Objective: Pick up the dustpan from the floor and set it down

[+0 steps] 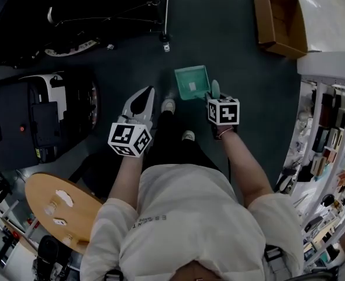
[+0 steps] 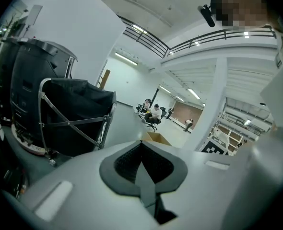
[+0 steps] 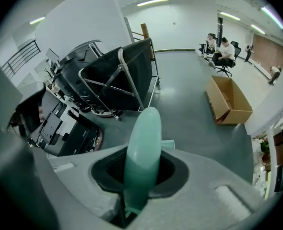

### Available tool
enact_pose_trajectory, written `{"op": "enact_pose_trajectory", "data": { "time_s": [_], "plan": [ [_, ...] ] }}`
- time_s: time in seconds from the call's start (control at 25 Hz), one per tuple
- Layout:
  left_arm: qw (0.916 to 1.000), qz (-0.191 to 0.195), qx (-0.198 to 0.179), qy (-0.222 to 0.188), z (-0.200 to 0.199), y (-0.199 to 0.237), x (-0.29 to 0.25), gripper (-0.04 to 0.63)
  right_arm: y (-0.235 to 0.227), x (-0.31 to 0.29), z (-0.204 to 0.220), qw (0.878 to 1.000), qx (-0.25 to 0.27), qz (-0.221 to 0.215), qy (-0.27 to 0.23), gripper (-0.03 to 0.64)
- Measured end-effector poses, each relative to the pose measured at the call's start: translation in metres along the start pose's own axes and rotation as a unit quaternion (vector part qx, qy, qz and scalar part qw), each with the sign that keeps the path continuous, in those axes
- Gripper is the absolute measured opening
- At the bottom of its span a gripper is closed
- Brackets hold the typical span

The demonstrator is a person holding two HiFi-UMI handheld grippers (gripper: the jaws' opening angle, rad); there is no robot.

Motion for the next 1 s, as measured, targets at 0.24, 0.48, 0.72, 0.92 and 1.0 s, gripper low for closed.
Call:
{"op": "enact_pose_trajectory", "data": {
  "time_s": [0.24, 0.48, 0.72, 0.92, 1.0],
  "plan": [
    [0.9995, 0.005, 0.005, 0.030, 0.004, 0.030, -0.039, 0.017, -0.021, -0.064, -0.038, 0.999, -0.036, 0.007, -0.010, 0.057],
    [0.9978, -0.007, 0.018, 0.063, 0.028, 0.058, -0.065, 0.017, -0.035, -0.100, -0.045, 0.998, -0.057, 0.028, 0.002, 0.057],
    [0.9975, 0.005, 0.020, 0.068, 0.034, 0.062, -0.077, 0.017, -0.037, -0.117, -0.043, 0.998, -0.060, 0.032, -0.015, 0.058],
    [0.9979, -0.006, 0.017, 0.061, 0.033, 0.062, -0.073, 0.017, -0.035, -0.115, -0.056, 0.998, 0.001, 0.058, -0.039, 0.334],
    [0.9982, -0.006, 0.017, 0.057, 0.034, 0.059, -0.068, 0.017, -0.034, -0.105, -0.062, 0.996, 0.010, 0.062, -0.062, 0.373]
  ]
}}
Point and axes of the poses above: the fingertips, and each gripper's own axes: x backward along the fingers, y to its left, z out of its underside, the point moved 5 cm from there along x, backward along the fingers, and after that the axes turned 7 degrees about -z, right-handed, at the moved point
